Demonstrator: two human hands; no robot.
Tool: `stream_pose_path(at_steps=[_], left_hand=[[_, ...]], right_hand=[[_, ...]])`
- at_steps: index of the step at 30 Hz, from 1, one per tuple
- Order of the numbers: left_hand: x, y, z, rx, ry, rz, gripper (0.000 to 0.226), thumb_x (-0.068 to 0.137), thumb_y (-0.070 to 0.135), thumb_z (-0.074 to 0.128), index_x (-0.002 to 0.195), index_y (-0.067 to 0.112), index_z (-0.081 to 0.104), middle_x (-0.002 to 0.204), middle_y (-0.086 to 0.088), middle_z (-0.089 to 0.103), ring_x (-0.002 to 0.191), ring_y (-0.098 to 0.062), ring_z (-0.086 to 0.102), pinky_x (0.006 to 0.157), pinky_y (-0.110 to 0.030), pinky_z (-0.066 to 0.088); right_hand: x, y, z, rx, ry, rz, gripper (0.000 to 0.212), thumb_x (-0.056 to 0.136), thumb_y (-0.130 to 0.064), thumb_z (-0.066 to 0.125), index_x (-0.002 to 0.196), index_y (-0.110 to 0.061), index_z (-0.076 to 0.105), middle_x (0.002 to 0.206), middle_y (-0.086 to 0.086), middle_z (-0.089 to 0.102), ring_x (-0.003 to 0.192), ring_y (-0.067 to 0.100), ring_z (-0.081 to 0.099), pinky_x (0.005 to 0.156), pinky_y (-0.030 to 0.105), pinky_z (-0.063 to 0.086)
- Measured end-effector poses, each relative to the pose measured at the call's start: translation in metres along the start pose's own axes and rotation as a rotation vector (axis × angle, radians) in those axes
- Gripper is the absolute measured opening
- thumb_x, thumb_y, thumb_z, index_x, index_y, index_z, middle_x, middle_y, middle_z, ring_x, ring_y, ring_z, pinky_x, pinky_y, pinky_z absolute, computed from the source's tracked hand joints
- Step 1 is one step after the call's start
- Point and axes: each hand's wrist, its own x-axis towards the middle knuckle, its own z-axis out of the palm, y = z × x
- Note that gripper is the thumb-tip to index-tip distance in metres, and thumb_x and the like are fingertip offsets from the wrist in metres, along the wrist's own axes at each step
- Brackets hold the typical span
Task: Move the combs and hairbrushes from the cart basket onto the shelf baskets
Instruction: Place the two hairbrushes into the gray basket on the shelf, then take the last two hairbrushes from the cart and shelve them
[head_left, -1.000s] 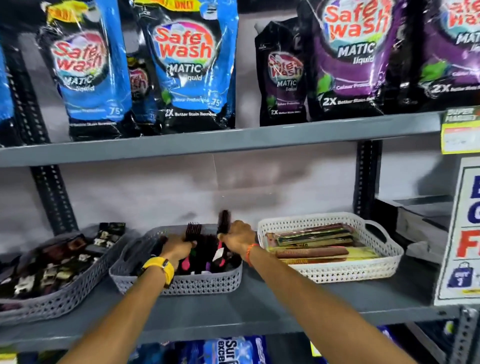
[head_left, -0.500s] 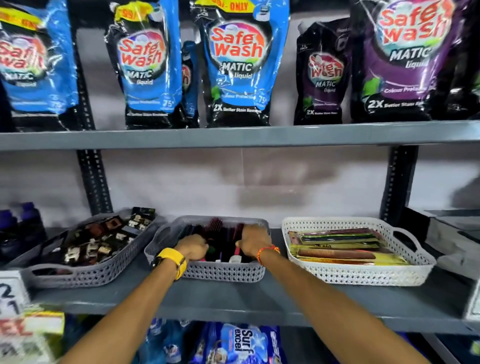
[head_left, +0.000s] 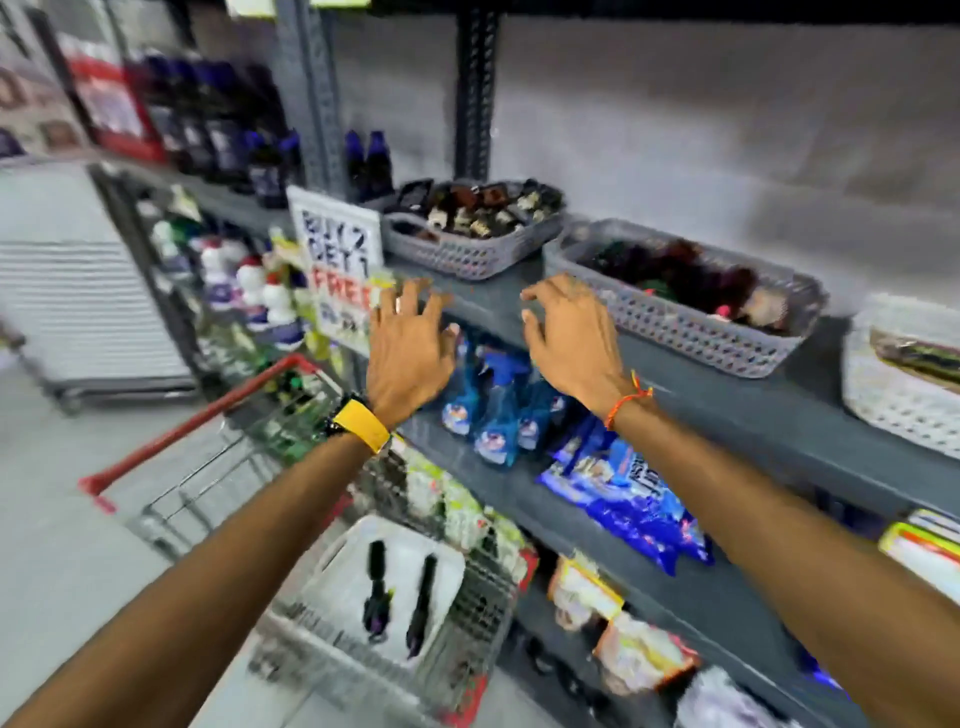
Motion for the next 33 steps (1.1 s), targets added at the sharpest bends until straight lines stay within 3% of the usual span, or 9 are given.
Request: stream_pose_path(at_steps=[7,12,17,21,24,27,30,33], left_hand=[[-0.068,-0.126,0.011,0.127,-0.038,-0.170,0.052,0.085,0.038,0.048,0.133,0.019,0.052,0.146,-0.011,0.046,0.126,-0.039,0.043,0.099,-0.051,0.043],[-0.130,-0.217,0.094,0.175,-0.218,-0.245,0.054,0.084,0.040,0.051,0.134,0.020,0.051,0.146,-0.012,0.044,0.127,-0.040,0.041,0.095,-0.054,0.046],[-0.190,-0.271,0.228,0.161,-0.627,-0.270,0.062,0.090,0.040,0.048,0.144,0.013,0.043,0.155,-0.015,0.036,0.139,-0.042,0.034,0.105,-0.058,0.042],[-0.239,-0.291,0.349,0.094,-1.045,-0.277,0.066,0.093,0.041,0.047,0.148,0.006,0.034,0.155,-0.018,0.034,0.144,-0.040,0.031,0.116,-0.051,0.031],[-0.275,-0.291,0.420,-0.040,-1.273,-0.415,0.063,0.097,0.037,0.048,0.146,-0.001,0.035,0.149,-0.023,0.040,0.138,-0.041,0.039,0.114,-0.045,0.032],[-0.309,-0.283,0.470,-0.131,-1.363,-0.646,0.065,0.099,0.040,0.048,0.144,-0.004,0.035,0.147,-0.025,0.043,0.136,-0.041,0.045,0.110,-0.043,0.036],[-0.329,-0.276,0.495,-0.188,-1.355,-0.847,0.071,0.097,0.043,0.052,0.144,-0.007,0.034,0.149,-0.027,0.042,0.137,-0.042,0.044,0.112,-0.044,0.038],[-0.337,-0.269,0.507,-0.192,-1.326,-0.925,0.080,0.097,0.040,0.055,0.153,-0.005,0.018,0.157,-0.025,0.027,0.145,-0.042,0.032,0.117,-0.046,0.031]], right_hand=[[-0.026,-0.064,0.112,0.139,-0.110,-0.099,0.027,0.091,-0.020,0.054,0.113,-0.009,0.065,0.114,0.010,0.065,0.103,0.033,0.059,0.095,0.041,0.047],[-0.088,-0.084,0.250,0.176,-0.353,-0.039,0.027,0.091,-0.023,0.052,0.113,-0.012,0.062,0.112,0.009,0.062,0.104,0.034,0.059,0.089,0.043,0.050],[-0.185,-0.071,0.385,0.135,-0.706,0.214,0.031,0.087,-0.022,0.054,0.116,-0.012,0.061,0.114,0.013,0.063,0.103,0.039,0.062,0.083,0.042,0.049],[-0.270,-0.057,0.478,0.085,-1.061,0.459,0.045,0.093,-0.027,0.053,0.134,-0.007,0.052,0.131,0.018,0.059,0.124,0.039,0.055,0.101,0.041,0.042],[-0.322,-0.054,0.527,0.058,-1.242,0.668,0.039,0.096,-0.031,0.052,0.122,-0.003,0.053,0.125,0.020,0.063,0.118,0.040,0.060,0.091,0.040,0.048],[-0.358,-0.053,0.566,0.070,-1.339,0.732,0.039,0.097,-0.031,0.035,0.096,0.000,0.058,0.124,0.023,0.063,0.116,0.035,0.062,0.089,0.036,0.049],[-0.369,-0.060,0.588,0.081,-1.350,0.778,0.036,0.104,-0.023,0.039,0.125,0.001,0.056,0.132,0.019,0.059,0.123,0.028,0.058,0.094,0.034,0.045],[-0.371,-0.063,0.601,0.076,-1.283,0.954,0.044,0.099,-0.030,0.051,0.131,0.001,0.048,0.132,0.018,0.057,0.122,0.034,0.058,0.093,0.037,0.047]])
